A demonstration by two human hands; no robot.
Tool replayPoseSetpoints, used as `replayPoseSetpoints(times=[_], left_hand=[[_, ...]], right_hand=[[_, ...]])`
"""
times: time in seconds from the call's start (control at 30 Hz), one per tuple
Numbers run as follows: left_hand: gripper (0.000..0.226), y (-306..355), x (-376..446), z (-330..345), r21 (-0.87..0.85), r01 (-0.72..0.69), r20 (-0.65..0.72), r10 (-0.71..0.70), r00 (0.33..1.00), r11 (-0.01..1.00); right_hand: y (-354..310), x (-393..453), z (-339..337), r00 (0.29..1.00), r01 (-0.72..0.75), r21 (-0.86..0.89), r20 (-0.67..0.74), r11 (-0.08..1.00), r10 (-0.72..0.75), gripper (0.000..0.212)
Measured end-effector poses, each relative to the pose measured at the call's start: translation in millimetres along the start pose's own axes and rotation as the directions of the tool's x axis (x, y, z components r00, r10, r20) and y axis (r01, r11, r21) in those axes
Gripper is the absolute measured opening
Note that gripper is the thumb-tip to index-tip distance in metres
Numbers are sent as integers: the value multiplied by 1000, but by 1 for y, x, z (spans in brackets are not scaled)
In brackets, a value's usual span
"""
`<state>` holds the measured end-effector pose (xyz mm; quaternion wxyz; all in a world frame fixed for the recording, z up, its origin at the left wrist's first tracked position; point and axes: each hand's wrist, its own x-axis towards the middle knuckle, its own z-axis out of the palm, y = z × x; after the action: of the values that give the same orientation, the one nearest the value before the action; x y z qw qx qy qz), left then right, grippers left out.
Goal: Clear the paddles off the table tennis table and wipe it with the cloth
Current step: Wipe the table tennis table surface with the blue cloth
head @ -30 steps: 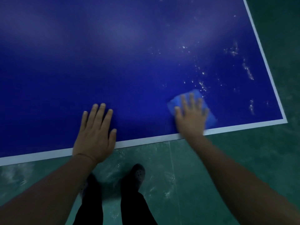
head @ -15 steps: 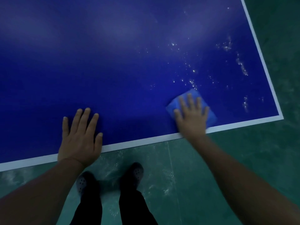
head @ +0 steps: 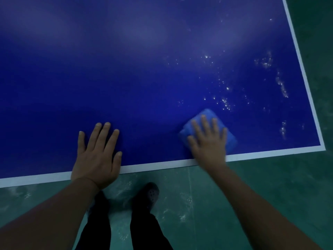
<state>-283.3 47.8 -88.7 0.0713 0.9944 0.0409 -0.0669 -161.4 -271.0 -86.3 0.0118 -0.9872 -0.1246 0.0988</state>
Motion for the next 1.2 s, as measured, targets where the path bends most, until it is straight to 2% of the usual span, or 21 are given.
replayPoseSetpoints(times=[0.07, 0.13, 0.2, 0.27, 0.33, 0.47, 0.57, 0.6, 0.67, 0.73, 0.8, 0.87, 0.9, 0.93, 1.0, 1.03, 1.07, 1.1, 1.13, 1.17, 1.2], left_hand=[[67, 1, 0, -1, 10, 2, 13, -2, 1000, 1000], [67, 1, 1, -2, 18, -7, 15, 6, 1000, 1000], [67, 0, 1, -1, 21, -1, 0, 1, 1000, 1000], [68, 0, 0, 0, 12, 13, -15, -13, 1000, 1000], [70, 1, -1, 0, -10, 29, -31, -29, 999, 1000], [72, 2, -1, 2, -23, 36, -58, -37, 998, 999], [69, 2, -2, 1, -17, 16, -61, -17, 998, 1000], [69, 1, -2, 1, -17, 11, -57, -12, 998, 1000], [67, 1, -2, -1, -10, 4, -36, -4, 999, 1000], [66, 1, -1, -2, 3, -8, -2, 8, 1000, 1000], [66, 1, 0, -3, 8, -13, 33, 12, 999, 1000], [67, 1, 1, -4, 9, -4, 54, 4, 999, 1000], [67, 2, 0, -5, 10, 0, 59, -1, 998, 1000], [67, 2, 0, -5, 7, 2, 63, -3, 998, 1000], [68, 4, 0, -5, -7, 6, 63, -5, 998, 1000], [68, 4, 0, -6, -14, 10, 58, -9, 998, 1000], [68, 5, 0, -6, -20, 13, 54, -12, 998, 1000], [69, 6, 0, -6, -26, 16, 52, -14, 999, 1000], [69, 6, 0, -7, -29, 17, 49, -16, 999, 999], [69, 6, 0, -7, -29, 18, 49, -17, 999, 999], [69, 6, 0, -7, -29, 20, 51, -18, 999, 999]], right_hand=[[45, 6, -8, 950, -312, 34, 37, 949, 311, 70], [52, 3, -10, 903, -429, 51, 51, 902, 427, 70], [18, 0, -5, 938, -345, 59, 41, 937, 343, 69], [-38, -5, 0, 986, -169, 64, 10, 984, 168, 66], [-96, -4, 7, 999, -10, 49, -50, 999, 13, 60], [-174, 43, 4, 992, 95, 149, -91, 984, -82, 57], [-174, 91, -1, 987, 139, 125, -94, 982, -128, 55], [-156, 104, -4, 993, 91, 119, -91, 989, -80, 55], [-95, 123, -10, 985, -141, 116, -79, 983, 151, 56], [-16, 117, -16, 896, -434, 141, -35, 890, 442, 58], [45, 88, -23, 765, -636, 188, 28, 748, 644, 61], [55, 59, -20, 680, -720, 214, 30, 660, 732, 62], [41, 50, -15, 680, -719, 205, 8, 664, 734, 61], [16, 43, -10, 712, -687, 187, -19, 702, 702, 60], [-44, 28, -2, 871, -464, 176, -90, 868, 483, 58], [-74, 17, 4, 958, -247, 142, -114, 959, 264, 57], [-96, 4, 9, 994, 0, 90, -108, 996, 10, 56], [-103, -8, 14, 978, 196, 49, -85, 979, -191, 55], [-93, -11, 16, 950, 306, 26, -73, 952, -303, 55], [-72, -7, 14, 945, 322, 21, -74, 947, -319, 55], [-46, -1, 10, 970, 235, 19, -77, 972, -232, 56]])
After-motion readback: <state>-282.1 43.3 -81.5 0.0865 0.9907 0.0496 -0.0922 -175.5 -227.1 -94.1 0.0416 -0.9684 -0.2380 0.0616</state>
